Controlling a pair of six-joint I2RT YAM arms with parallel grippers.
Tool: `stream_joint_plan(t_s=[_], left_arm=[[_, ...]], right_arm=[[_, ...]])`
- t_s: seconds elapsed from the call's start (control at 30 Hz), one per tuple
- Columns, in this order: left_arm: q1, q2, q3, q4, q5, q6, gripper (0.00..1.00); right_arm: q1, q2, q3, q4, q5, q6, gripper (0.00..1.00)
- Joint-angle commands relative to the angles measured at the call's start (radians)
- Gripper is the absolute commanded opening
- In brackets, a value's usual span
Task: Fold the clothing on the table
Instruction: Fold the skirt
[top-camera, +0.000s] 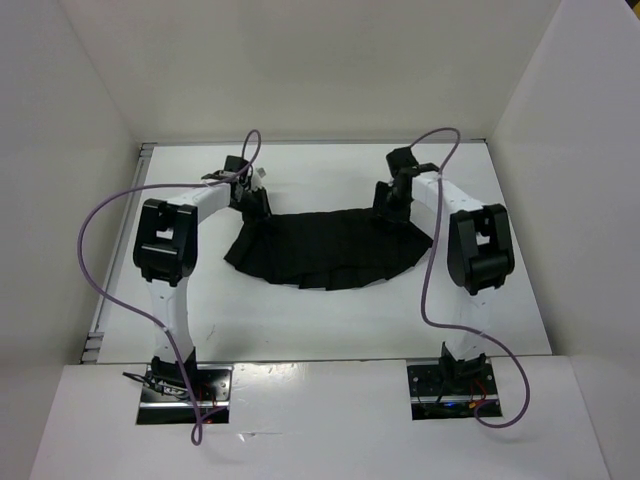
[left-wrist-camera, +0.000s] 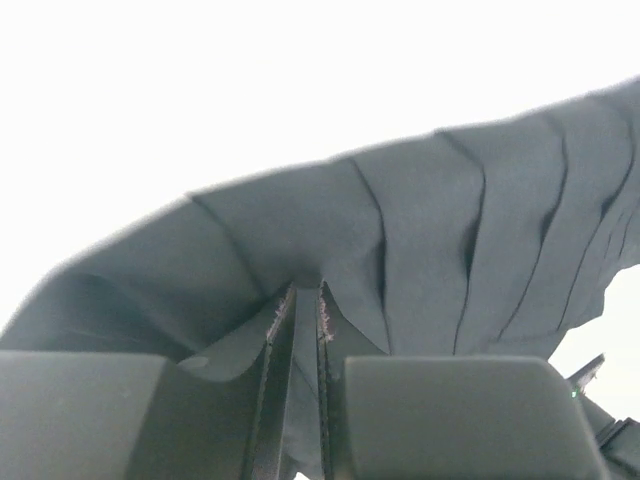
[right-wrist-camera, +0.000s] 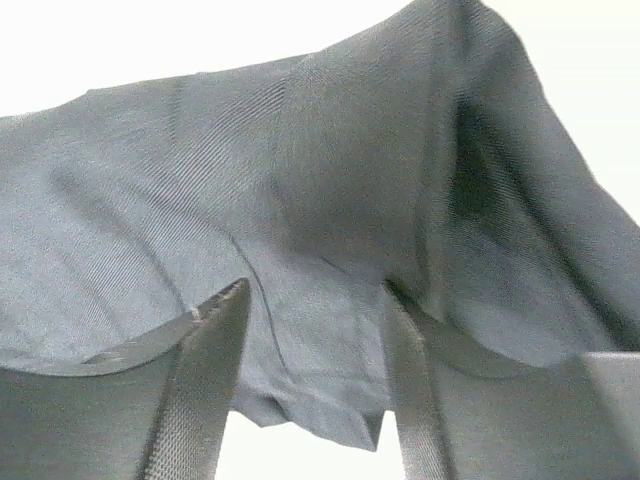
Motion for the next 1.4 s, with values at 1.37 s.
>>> stream_joint_plan(t_s=[1.37], left_arm=[[0.066, 0.018, 0.076, -0.028, 0.081, 0.056, 0.20]], right_arm=[[-0.124, 0.130, -0.012, 0.084, 0.284, -0.256, 0.80]])
